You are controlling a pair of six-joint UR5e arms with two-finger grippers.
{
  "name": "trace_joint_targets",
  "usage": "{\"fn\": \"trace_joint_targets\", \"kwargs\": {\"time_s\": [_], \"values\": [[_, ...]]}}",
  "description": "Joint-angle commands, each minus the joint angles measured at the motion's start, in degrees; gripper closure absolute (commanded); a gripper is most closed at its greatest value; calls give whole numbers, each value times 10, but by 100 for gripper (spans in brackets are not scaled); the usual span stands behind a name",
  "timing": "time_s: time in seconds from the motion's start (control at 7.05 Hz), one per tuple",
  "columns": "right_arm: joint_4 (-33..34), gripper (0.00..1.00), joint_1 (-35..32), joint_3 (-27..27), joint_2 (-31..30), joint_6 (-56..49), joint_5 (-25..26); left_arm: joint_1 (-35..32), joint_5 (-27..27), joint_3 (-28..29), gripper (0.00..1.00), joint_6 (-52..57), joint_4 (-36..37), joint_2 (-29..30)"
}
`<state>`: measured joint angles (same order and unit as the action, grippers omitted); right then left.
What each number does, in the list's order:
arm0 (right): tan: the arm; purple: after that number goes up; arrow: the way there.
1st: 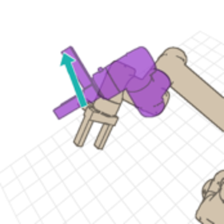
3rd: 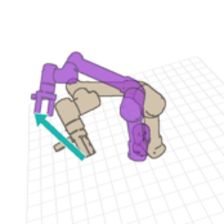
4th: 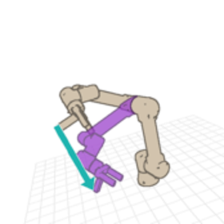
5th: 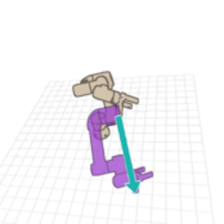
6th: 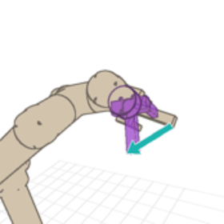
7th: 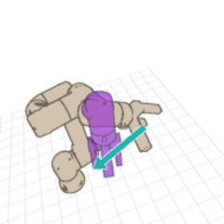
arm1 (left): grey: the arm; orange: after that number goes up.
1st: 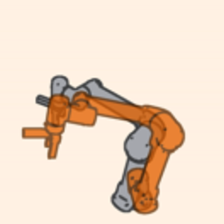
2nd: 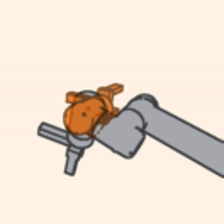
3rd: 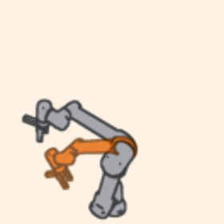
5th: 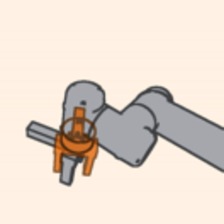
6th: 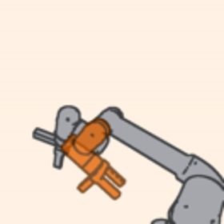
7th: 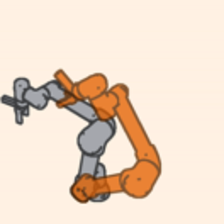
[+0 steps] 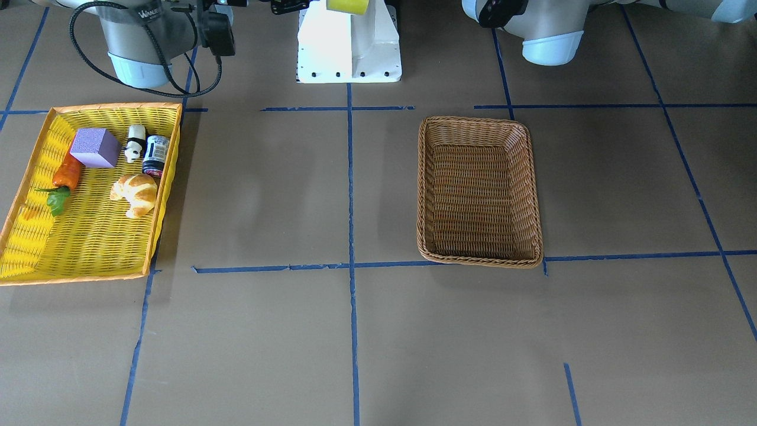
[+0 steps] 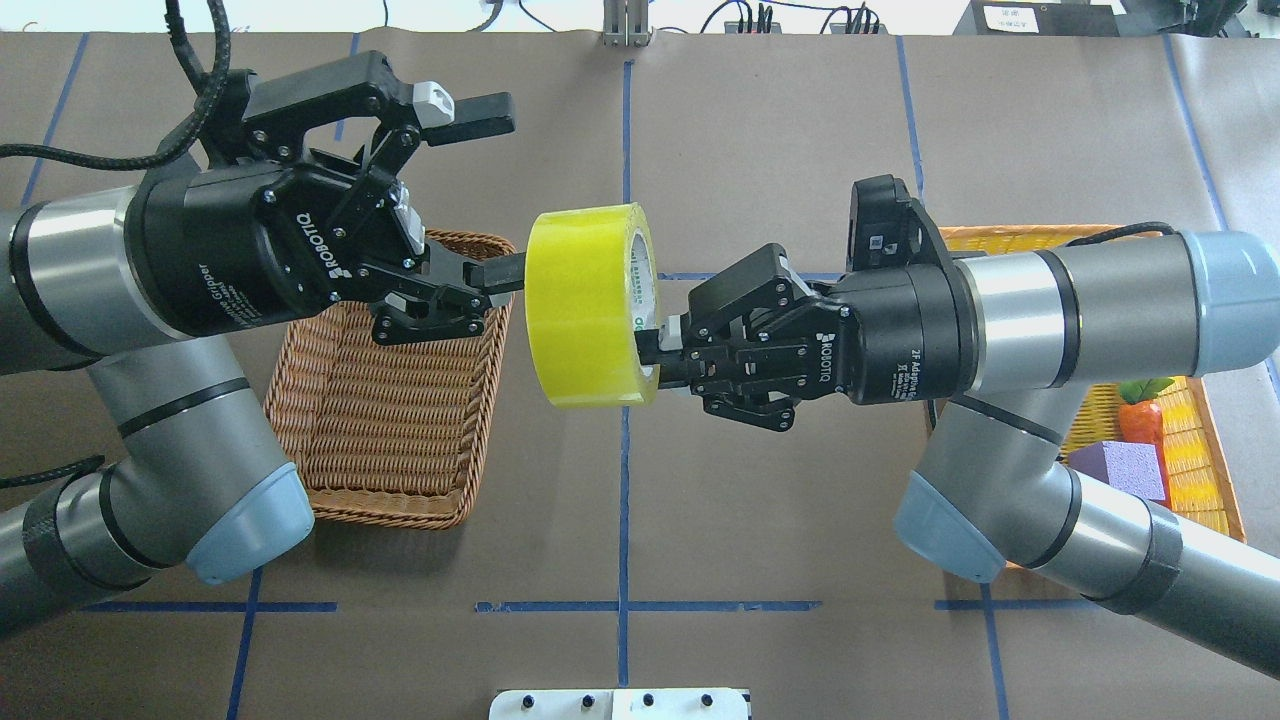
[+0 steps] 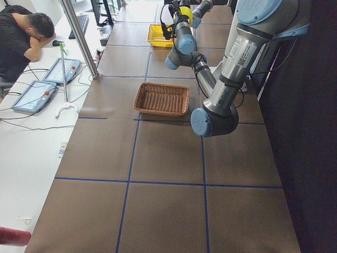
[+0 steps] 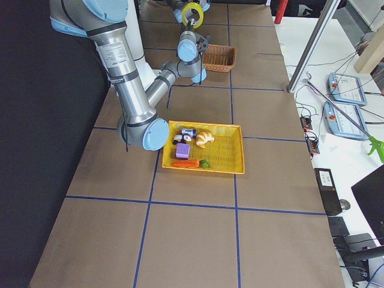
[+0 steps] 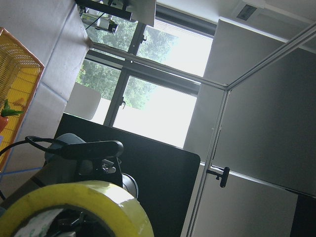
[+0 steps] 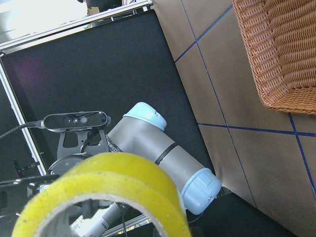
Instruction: Move tape to another basket
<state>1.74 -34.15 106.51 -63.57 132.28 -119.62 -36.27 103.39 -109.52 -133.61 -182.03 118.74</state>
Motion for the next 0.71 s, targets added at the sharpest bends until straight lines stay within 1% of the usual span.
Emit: {"fn": "trace_joint_targets", "kwargs": {"time_s": [0.0, 0.14, 0.28, 0.43, 0.57], "values": [[0, 100, 8, -2, 2, 0, 0, 8, 1, -1, 1, -1, -2, 0], [0, 100, 8, -2, 3, 0, 0, 16, 1, -1, 11, -1, -9, 0], [0, 100, 8, -2, 3, 0, 0, 23, 1, -1, 27, -1, -9, 0], [0, 100, 8, -2, 3, 0, 0, 25, 1, -3, 65, 0, -10, -1], [0, 86, 8, -2, 4, -2, 0, 25, 1, -3, 99, 3, -10, -3]]}}
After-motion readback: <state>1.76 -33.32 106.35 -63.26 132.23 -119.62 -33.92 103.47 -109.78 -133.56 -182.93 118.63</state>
